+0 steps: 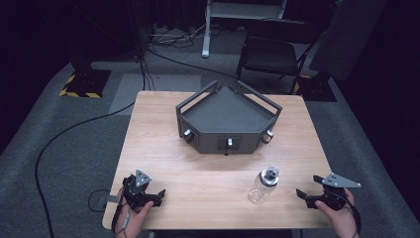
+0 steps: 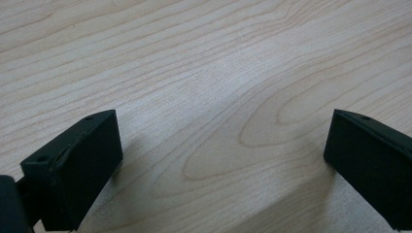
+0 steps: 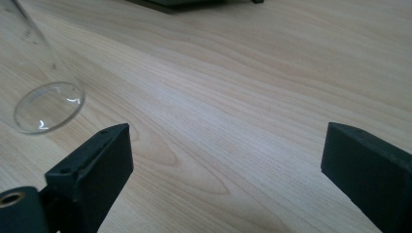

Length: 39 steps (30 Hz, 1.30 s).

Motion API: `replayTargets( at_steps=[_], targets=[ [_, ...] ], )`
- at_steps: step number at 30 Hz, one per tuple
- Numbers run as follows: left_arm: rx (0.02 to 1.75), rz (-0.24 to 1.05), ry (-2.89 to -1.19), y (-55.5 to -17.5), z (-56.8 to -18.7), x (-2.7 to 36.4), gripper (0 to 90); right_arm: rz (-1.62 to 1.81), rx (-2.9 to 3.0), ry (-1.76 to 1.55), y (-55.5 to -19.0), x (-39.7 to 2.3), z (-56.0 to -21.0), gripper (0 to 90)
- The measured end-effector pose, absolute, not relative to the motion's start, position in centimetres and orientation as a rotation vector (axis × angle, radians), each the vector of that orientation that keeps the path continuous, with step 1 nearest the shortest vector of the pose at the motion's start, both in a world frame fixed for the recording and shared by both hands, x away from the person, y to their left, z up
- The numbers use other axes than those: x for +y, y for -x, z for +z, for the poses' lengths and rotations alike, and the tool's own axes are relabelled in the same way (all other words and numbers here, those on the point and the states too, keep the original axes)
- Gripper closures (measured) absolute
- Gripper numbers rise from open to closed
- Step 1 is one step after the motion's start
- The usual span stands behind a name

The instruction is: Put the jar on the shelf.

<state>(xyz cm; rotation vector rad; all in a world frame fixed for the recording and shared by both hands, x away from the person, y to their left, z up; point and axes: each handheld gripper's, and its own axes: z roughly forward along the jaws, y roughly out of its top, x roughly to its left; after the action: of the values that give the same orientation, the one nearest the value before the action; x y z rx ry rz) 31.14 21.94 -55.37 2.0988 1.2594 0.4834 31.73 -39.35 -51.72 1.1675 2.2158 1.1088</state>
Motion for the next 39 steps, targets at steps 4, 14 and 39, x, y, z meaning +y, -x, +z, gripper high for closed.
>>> replayTargets(
  at_steps=[4, 14, 39],
  targets=[
    [1.26, 0.484, -2.098, -31.2, -55.4, 21.9, 0.4, 1.129, 2.202, -1.143, -31.1, -39.1, -50.6, 4.6],
    [1.262, 0.481, -2.097, -31.2, -55.4, 21.9, 0.3, 1.161, 2.18, -1.108, -29.7, -38.7, -48.6, 4.6],
    [1.261, 0.482, -2.099, -31.2, -55.4, 21.9, 0.4, 1.302, 2.169, -0.971, -26.4, -34.9, -44.6, 4.5]
  ],
)
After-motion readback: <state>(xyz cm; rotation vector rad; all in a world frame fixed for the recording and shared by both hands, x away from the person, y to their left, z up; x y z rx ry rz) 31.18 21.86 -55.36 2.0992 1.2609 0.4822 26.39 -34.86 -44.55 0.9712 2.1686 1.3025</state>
